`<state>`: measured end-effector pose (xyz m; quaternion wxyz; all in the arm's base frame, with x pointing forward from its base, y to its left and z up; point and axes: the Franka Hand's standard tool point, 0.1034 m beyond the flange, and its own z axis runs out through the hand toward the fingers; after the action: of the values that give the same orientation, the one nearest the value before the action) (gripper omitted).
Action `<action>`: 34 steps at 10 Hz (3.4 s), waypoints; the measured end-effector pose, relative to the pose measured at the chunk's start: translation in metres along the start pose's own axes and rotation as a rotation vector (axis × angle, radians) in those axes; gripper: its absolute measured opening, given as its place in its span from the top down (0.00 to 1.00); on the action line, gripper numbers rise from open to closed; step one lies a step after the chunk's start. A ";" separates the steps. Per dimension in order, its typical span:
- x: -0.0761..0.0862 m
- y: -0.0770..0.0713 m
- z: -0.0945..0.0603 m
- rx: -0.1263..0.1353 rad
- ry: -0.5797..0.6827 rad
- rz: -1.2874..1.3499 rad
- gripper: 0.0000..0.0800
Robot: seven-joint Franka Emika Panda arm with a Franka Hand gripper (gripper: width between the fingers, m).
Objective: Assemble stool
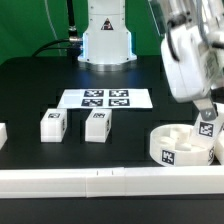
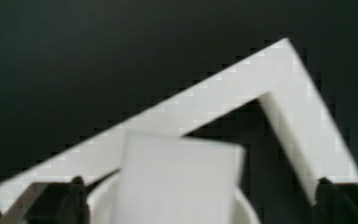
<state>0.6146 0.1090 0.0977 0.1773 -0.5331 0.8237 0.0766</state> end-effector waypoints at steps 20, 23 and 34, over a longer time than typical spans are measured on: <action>0.065 -0.039 -0.040 -0.054 0.071 -0.902 0.19; 0.068 -0.042 -0.041 -0.058 0.064 -1.135 0.19; 0.140 -0.053 -0.044 -0.151 0.133 -2.028 0.19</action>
Offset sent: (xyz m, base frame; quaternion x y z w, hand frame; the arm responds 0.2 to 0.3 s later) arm 0.0000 0.0000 0.0000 0.0000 0.0000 0.0000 1.0000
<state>0.6014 -0.0457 0.0898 0.0783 -0.9930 -0.0148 -0.0877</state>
